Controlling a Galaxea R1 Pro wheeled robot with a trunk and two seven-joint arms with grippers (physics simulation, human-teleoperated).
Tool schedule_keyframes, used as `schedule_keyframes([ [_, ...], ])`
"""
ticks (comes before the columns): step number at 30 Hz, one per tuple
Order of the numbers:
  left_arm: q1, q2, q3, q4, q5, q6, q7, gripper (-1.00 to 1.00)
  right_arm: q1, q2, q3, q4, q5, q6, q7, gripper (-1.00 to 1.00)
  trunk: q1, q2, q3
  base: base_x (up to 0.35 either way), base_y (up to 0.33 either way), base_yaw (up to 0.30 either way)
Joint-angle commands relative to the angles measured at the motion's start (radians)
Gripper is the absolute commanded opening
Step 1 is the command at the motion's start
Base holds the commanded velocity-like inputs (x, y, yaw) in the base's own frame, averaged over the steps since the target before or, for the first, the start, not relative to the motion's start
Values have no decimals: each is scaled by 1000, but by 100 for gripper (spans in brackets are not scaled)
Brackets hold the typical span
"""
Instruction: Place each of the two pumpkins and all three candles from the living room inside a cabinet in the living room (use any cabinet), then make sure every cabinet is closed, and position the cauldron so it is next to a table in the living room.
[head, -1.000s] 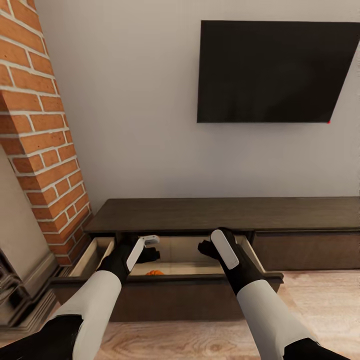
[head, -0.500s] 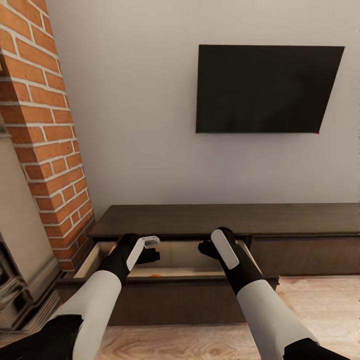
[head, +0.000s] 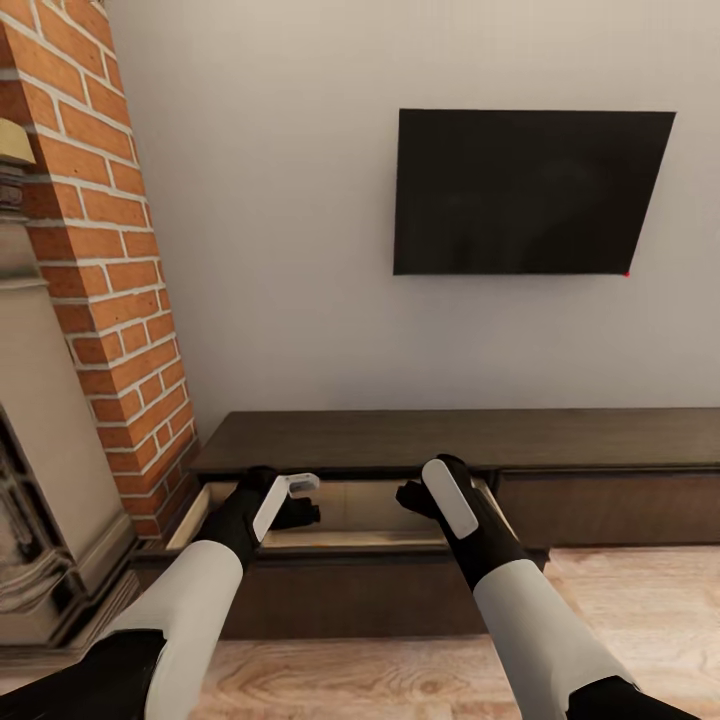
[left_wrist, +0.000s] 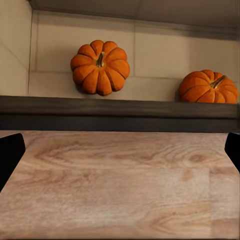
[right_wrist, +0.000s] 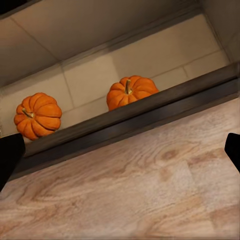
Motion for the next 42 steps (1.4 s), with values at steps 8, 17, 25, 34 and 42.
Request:
schedule_keyframes([
  [8, 0, 0, 1, -12, 0, 7, 0, 100, 0, 0, 0, 0, 0, 0, 2, 100, -31, 56, 25, -2, 1, 0],
  [17, 0, 0, 0, -12, 0, 8, 0, 100, 0, 0, 0, 1, 0, 0, 6, 100, -65, 119, 53, -177, 0, 0],
  [25, 0, 0, 1, -13, 0, 8, 0, 100, 0, 0, 0, 2, -2, 0, 8, 100, -84, 154, 69, -307, 0, 0],
  [34, 0, 0, 1, -14, 0, 9, 0, 100, 0, 0, 0, 2, -2, 0, 7, 100, -84, 154, 69, -280, 0, 0],
  [42, 0, 0, 2, -14, 0, 7, 0, 100, 0, 0, 0, 3, -3, 0, 8, 100, -69, 126, 56, -49, 0, 0],
])
